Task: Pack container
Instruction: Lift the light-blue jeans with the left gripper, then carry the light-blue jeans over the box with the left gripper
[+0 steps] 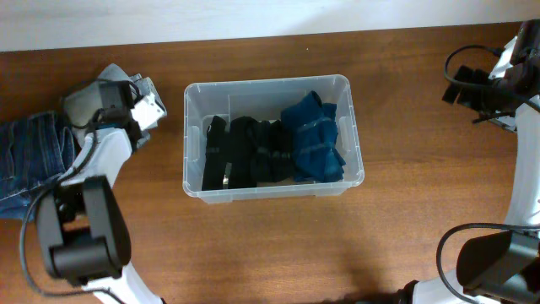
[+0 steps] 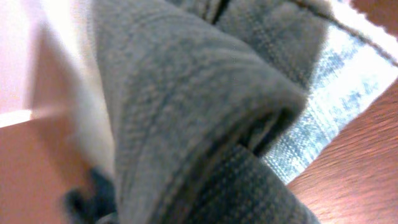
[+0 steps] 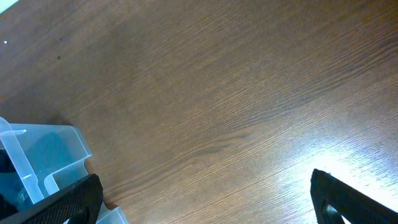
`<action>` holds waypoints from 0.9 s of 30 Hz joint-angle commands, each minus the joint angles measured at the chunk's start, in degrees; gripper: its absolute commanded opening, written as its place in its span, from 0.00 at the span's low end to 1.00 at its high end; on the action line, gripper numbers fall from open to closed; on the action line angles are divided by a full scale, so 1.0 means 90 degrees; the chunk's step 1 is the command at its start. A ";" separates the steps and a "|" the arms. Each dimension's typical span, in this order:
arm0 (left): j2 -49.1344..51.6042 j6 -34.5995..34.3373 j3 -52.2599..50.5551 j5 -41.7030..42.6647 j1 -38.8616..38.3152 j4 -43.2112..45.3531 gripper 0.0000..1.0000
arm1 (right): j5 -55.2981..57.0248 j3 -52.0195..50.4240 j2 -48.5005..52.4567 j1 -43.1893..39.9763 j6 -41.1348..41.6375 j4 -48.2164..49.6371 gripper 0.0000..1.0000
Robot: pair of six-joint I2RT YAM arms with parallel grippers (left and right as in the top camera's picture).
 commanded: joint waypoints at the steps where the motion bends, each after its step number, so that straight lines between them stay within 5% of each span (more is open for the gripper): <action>1: -0.0882 -0.0034 0.0058 -0.0155 0.0022 0.0221 0.00 | 0.0053 0.0041 -0.0029 -0.0019 -0.0046 -0.0002 0.99; 13: -0.1846 -0.0034 0.0100 -0.0172 -0.0182 0.0612 0.00 | 0.0053 0.0041 -0.0029 -0.0019 -0.0046 -0.0002 0.99; 27: -0.2922 -0.0639 0.0355 -0.1117 -0.1549 0.1047 0.00 | 0.0053 0.0041 -0.0029 -0.0019 -0.0049 -0.0005 0.99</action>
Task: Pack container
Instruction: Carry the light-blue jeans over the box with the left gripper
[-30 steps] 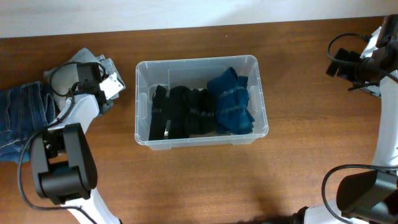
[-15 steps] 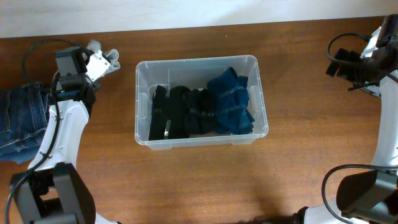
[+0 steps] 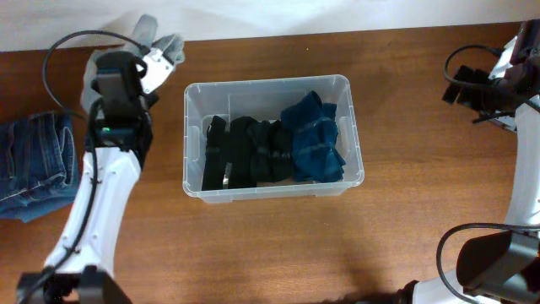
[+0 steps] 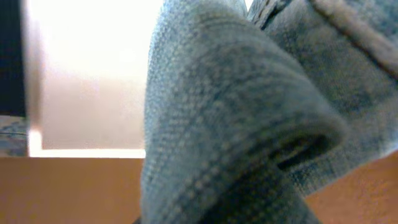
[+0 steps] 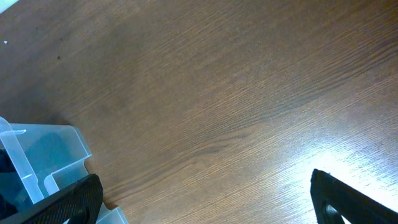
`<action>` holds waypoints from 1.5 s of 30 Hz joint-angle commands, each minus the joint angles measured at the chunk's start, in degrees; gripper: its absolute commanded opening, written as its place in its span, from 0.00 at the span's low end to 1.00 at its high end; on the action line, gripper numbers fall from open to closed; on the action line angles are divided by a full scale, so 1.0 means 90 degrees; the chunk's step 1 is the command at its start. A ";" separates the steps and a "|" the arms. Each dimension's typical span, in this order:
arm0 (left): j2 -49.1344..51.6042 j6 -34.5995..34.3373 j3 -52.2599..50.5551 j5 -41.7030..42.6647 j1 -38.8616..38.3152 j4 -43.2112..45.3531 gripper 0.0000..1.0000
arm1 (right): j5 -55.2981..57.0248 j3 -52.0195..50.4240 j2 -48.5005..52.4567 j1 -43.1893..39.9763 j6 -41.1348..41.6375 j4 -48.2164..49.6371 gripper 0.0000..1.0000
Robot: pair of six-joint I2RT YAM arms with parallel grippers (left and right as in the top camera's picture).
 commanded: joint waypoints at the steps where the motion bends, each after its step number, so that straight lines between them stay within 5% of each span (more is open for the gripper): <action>1: -0.0636 -0.0350 0.0355 -0.0573 -0.0447 0.0245 0.00 | 0.0053 0.0041 -0.0029 -0.0019 -0.0046 -0.0005 0.99; 14: -0.1163 -0.0357 0.0410 -0.0787 -0.2312 -0.0325 0.00 | 0.0053 0.0041 -0.0029 -0.0019 -0.0046 -0.0005 0.99; 25: -0.1161 -0.1736 0.0410 -0.0704 -0.2433 -0.1460 0.00 | 0.0053 0.0041 -0.0029 -0.0019 -0.0046 -0.0002 0.98; 35: -0.1124 -0.0984 0.0410 -0.0568 -0.3113 -0.0916 0.00 | 0.0053 0.0041 -0.0029 -0.0019 -0.0046 -0.0002 0.98; 45: -0.0483 -0.1010 0.0410 -0.0243 -0.3701 -0.0175 0.00 | 0.0053 0.0041 -0.0029 -0.0019 -0.0046 -0.0005 0.99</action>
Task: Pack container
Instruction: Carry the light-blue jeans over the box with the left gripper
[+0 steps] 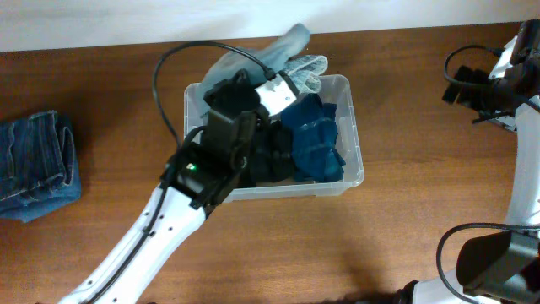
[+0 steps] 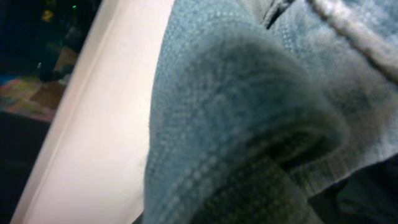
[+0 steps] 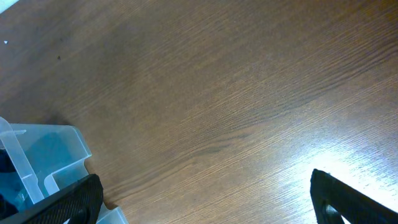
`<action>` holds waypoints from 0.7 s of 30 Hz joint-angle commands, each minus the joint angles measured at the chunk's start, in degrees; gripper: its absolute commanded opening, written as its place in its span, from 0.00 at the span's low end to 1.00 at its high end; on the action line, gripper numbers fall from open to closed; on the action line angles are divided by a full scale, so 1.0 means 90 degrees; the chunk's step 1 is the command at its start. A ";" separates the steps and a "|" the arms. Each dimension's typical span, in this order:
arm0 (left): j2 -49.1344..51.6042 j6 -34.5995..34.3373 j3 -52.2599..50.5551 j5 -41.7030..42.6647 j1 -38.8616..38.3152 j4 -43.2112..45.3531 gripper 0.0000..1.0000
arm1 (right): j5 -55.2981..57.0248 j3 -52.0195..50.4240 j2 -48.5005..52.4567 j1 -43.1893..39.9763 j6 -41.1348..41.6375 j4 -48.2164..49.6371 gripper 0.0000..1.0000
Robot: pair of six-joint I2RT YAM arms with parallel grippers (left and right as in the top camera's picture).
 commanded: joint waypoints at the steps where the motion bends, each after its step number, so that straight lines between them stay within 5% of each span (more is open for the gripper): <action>1: 0.0345 0.0056 0.0231 0.0019 -0.0211 0.0260 0.00 | 0.0053 0.0041 -0.0032 -0.0019 -0.0044 -0.0005 0.99; 21: 0.1358 -0.0498 0.0238 -0.0923 -0.0984 0.0998 0.00 | 0.0053 0.0041 -0.0032 -0.0019 -0.0044 -0.0005 0.98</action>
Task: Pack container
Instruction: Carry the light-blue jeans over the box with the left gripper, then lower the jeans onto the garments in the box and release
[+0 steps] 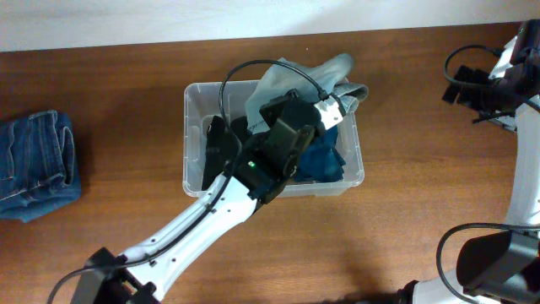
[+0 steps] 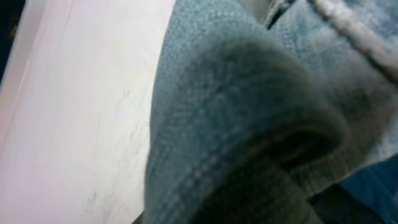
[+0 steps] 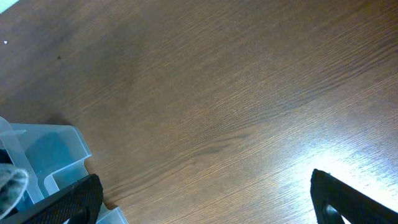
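Note:
A clear plastic container stands mid-table, holding black clothes on its left and a dark blue garment on its right. My left gripper hangs over the container's back right corner, shut on a light grey-blue garment that drapes over the back rim. That fabric fills the left wrist view and hides the fingers. My right gripper is open over bare table at the far right, with the container's corner at its left.
A folded stack of blue jeans lies at the table's left edge. The right arm sits at the back right corner. A white wall runs along the table's far edge.
My left gripper has moved to the right with the grey-blue garment, from the container's back middle to its back right corner. The right arm has not moved.
My left gripper was shut on the grey-blue garment at the far left beside the jeans. Then it held the garment up near the container's back left corner, then over the back rim, and now over the back right corner.

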`<action>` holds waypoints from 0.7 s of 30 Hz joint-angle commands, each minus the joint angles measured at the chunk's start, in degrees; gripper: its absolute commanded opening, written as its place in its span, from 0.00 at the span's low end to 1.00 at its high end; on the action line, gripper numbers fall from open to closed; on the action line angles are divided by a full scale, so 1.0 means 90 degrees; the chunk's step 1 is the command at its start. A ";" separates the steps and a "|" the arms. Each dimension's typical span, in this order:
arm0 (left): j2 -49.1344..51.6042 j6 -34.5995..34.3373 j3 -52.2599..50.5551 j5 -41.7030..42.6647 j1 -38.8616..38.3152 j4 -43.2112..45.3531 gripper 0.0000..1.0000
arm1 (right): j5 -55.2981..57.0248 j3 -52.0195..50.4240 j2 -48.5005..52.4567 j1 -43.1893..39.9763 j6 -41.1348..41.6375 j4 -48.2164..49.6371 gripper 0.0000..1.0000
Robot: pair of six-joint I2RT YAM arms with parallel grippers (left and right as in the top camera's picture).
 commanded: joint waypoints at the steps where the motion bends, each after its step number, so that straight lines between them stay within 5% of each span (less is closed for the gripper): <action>1: 0.0075 -0.0243 0.0238 -0.0576 0.0022 0.0289 0.00 | 0.0053 0.0041 -0.0032 -0.0019 -0.0044 -0.0002 0.98; 11: 0.0146 -0.1076 0.0238 -0.1613 0.0019 0.0500 0.00 | 0.0053 0.0041 -0.0032 -0.0019 -0.0044 0.0000 0.99; 21: 0.0238 -0.1603 0.0238 -0.1282 0.0007 0.0306 0.00 | 0.0053 0.0041 -0.0032 -0.0019 -0.0044 0.0000 0.99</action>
